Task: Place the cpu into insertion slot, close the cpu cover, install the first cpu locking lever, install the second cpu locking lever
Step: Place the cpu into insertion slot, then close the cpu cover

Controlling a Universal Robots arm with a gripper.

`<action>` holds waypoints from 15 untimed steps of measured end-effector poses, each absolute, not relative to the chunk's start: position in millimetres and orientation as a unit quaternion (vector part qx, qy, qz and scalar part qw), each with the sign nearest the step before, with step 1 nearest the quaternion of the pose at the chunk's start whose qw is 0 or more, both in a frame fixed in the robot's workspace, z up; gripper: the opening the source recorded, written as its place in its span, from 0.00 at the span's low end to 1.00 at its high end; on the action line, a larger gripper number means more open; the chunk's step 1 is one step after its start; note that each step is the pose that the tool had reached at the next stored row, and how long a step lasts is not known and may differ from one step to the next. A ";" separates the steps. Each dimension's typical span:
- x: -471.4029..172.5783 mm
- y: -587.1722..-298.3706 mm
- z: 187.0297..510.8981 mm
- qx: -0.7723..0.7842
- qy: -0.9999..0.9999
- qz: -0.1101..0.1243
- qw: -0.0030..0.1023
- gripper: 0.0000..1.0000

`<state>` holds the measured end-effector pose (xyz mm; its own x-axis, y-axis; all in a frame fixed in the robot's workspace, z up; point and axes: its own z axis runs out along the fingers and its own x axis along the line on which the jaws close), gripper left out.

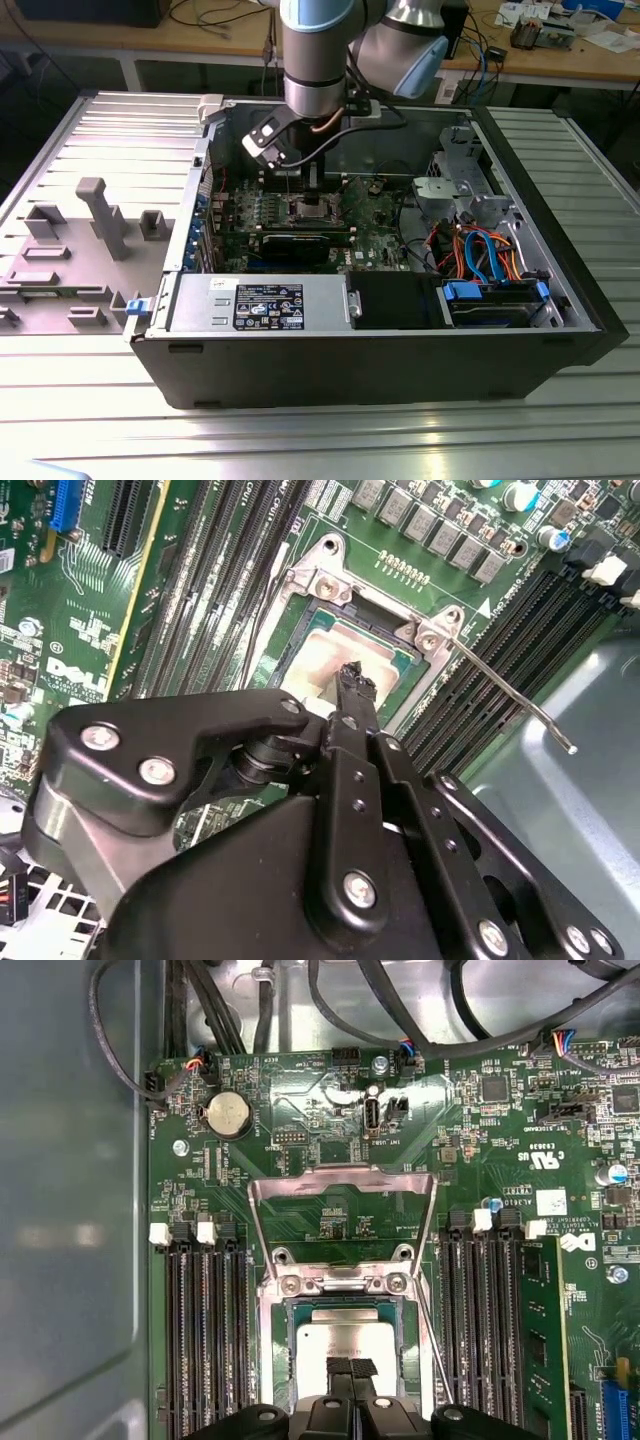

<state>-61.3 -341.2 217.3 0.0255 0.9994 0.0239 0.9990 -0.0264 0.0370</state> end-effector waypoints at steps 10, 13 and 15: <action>-59.6 -341.3 227.2 0.716 0.698 0.012 -0.004 0.11; -59.6 -341.2 236.6 0.716 0.698 0.012 -0.005 0.11; -59.6 -341.3 242.8 0.716 0.698 0.011 -0.005 0.11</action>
